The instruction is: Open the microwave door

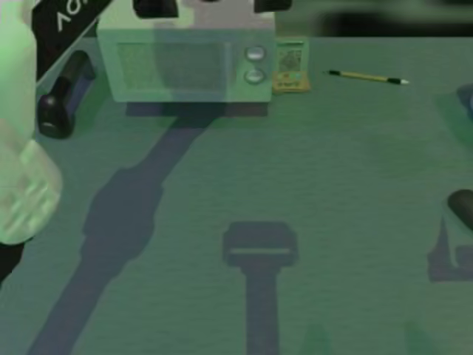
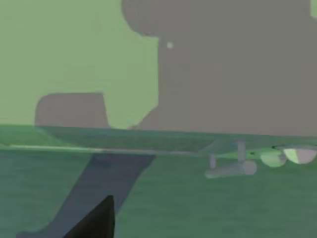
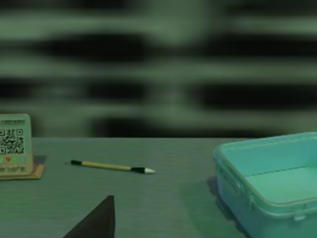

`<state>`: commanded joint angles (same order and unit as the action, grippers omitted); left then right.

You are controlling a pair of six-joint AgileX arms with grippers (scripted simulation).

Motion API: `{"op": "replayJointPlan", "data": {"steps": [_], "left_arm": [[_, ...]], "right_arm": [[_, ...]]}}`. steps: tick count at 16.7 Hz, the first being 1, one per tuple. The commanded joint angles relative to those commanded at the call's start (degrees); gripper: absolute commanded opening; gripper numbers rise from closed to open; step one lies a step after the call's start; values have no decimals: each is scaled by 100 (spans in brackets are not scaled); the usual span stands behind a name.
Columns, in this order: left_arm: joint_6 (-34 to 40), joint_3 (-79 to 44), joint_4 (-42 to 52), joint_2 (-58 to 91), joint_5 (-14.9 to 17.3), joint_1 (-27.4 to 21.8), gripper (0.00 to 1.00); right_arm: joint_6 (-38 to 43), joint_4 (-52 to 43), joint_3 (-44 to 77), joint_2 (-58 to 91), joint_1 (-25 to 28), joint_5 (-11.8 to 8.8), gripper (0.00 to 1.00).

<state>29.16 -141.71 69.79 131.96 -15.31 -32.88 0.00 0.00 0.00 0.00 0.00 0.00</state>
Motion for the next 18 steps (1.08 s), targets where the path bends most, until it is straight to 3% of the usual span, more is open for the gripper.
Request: {"op": "replayJointPlan", "data": {"steps": [9,18], "left_arm": [[67,-135,175,369,-71,-11,100],[-164,283,-951,995,41,211,100]], "right_arm": [[0,0,0,0,0,0,100],[0,0,0,0,0,0,100]]}}
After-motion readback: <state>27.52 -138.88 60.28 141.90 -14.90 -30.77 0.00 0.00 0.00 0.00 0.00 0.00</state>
